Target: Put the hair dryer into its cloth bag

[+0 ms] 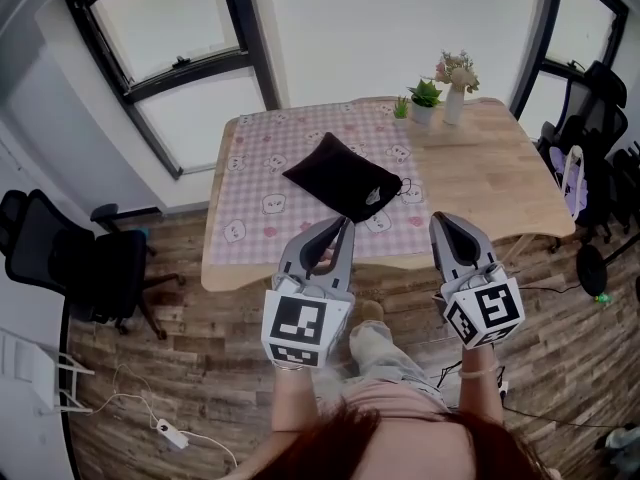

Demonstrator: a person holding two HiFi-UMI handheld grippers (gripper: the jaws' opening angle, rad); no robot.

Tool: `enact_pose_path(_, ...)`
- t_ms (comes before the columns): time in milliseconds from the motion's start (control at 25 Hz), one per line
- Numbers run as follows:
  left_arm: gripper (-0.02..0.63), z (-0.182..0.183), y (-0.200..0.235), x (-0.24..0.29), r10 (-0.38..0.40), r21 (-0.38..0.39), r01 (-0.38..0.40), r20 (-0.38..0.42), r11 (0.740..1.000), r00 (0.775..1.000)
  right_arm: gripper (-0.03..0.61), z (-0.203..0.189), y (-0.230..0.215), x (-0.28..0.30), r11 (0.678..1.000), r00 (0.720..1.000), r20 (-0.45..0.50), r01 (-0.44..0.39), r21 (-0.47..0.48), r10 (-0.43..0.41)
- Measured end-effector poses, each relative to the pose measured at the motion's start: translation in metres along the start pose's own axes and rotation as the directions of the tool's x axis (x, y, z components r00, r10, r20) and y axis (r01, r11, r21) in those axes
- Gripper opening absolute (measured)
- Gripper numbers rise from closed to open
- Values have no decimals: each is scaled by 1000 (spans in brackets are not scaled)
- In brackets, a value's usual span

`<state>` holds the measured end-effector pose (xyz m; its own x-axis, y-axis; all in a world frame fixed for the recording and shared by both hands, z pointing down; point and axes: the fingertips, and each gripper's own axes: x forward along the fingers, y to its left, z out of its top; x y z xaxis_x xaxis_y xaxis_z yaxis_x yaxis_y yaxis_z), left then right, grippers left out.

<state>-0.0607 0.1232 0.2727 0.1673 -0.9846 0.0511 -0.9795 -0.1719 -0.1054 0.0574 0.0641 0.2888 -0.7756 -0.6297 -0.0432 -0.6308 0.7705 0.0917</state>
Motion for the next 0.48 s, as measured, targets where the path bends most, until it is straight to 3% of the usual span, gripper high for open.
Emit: enact_pose_path(480,18,-4,-3,15,-12,15,12,-13,1000,1000,-2,-9,-13,4,1000,1000,-10,27,-12,-27)
